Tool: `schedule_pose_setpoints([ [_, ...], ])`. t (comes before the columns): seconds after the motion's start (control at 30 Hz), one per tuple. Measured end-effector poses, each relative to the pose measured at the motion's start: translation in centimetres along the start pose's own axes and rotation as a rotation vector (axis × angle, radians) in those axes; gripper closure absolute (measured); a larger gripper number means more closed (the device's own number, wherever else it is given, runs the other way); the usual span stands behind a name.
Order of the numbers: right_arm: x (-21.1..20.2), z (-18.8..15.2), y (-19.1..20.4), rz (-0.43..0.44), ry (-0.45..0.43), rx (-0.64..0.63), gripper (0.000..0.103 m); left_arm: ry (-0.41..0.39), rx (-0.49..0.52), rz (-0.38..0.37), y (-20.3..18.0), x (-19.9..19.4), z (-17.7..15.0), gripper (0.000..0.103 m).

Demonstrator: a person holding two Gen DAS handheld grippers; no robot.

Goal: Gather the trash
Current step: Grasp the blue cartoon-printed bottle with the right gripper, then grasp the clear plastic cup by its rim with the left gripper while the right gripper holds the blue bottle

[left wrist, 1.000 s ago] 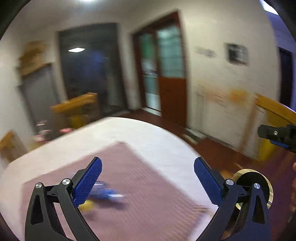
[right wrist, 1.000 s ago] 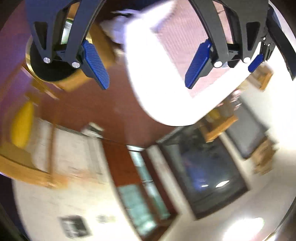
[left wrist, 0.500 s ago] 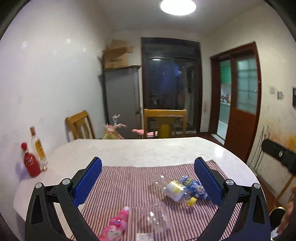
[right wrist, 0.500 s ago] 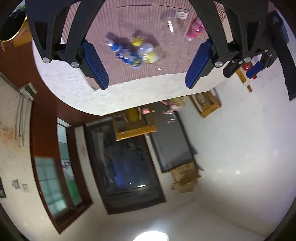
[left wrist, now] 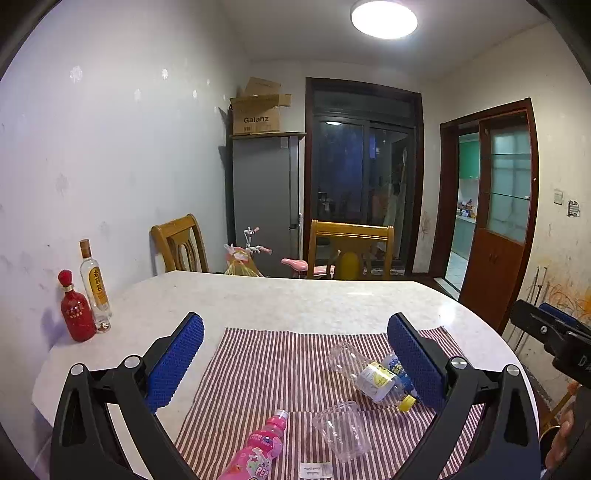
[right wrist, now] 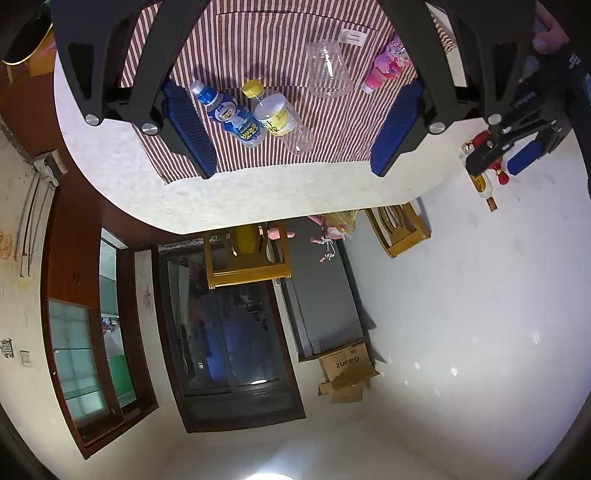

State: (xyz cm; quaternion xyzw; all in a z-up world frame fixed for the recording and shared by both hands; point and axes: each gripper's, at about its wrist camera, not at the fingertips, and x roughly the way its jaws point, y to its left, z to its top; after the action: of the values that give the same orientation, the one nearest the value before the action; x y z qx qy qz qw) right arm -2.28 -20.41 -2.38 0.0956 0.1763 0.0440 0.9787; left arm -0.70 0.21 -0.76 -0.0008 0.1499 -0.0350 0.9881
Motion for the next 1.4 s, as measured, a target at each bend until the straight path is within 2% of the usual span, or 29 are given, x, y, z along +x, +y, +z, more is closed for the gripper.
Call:
schedule_pose_setpoints([
  [0.17, 2.3, 0.0, 0.3, 0.023, 0.047, -0.042, 0.018, 0.021, 0.004, 0.006, -0.2, 0.8, -0.1, 0.006],
  [0.27, 4.9, 0.0, -0.2, 0.056, 0.117, -0.092, 0.018, 0.041, 0.009, 0.034, 0.1, 1.6, -0.4, 0.006],
  [0.37, 9.2, -0.3, -1.7, 0.081, 0.263, -0.175, 0.017, 0.098, 0.01, 0.089, 1.1, 3.3, -1.5, 0.006],
  [0.4, 11.2, -0.6, -2.4, 0.063, 0.335, -0.22, 0.017, 0.116, 0.006, 0.101, 1.5, 3.7, -1.9, 0.006],
  [0.47, 14.1, -1.3, -3.5, 0.02, 0.419, -0.259, 0.017, 0.164, -0.011, 0.125, 2.5, 5.0, -2.7, 0.006],
  [0.5, 16.2, -1.9, -4.2, 0.005, 0.498, -0.278, 0.017, 0.176, -0.017, 0.136, 3.0, 5.4, -2.9, 0.006],
  [0.6, 20.6, -3.8, -5.3, -0.004, 0.628, -0.309, 0.018, 0.21, -0.019, 0.186, 4.0, 6.4, -3.7, 0.006],
  [0.63, 21.7, -4.4, -5.5, -0.005, 0.659, -0.314, 0.019, 0.219, -0.019, 0.199, 4.2, 6.7, -3.9, 0.006],
  [0.7, 24.4, -5.8, -6.0, 0.0, 0.747, -0.316, 0.034, 0.239, -0.027, 0.217, 4.8, 7.3, -4.2, 0.006],
  [0.87, 28.2, -8.7, -6.5, 0.026, 0.898, -0.352, 0.036, 0.288, -0.028, 0.206, 4.9, 9.0, -4.8, 0.006],
  [1.0, 29.8, -10.2, -6.6, 0.005, 0.929, -0.363, 0.036, 0.363, -0.008, 0.136, 3.2, 11.1, -6.1, 0.006],
  [1.07, 30.3, -11.1, -6.7, -0.017, 0.931, -0.362, 0.039, 0.394, 0.0, 0.108, 2.0, 11.8, -6.7, 0.006],
  [1.13, 30.8, -11.9, -7.0, -0.013, 0.94, -0.349, 0.049, 0.433, 0.016, 0.074, 0.7, 12.8, -7.6, 0.006],
  [1.3, 29.0, -11.4, -8.6, 0.029, 0.901, -0.216, 0.049, 0.504, 0.036, 0.026, -1.3, 14.7, -9.6, 0.006],
  [1.37, 27.7, -10.9, -9.4, 0.054, 0.876, -0.153, 0.049, 0.507, 0.071, 0.008, -1.7, 15.2, -10.0, 0.006],
  [1.4, 27.1, -10.6, -9.7, 0.058, 0.864, -0.136, 0.049, 0.499, 0.12, -0.025, -2.1, 15.5, -10.1, 0.006],
])
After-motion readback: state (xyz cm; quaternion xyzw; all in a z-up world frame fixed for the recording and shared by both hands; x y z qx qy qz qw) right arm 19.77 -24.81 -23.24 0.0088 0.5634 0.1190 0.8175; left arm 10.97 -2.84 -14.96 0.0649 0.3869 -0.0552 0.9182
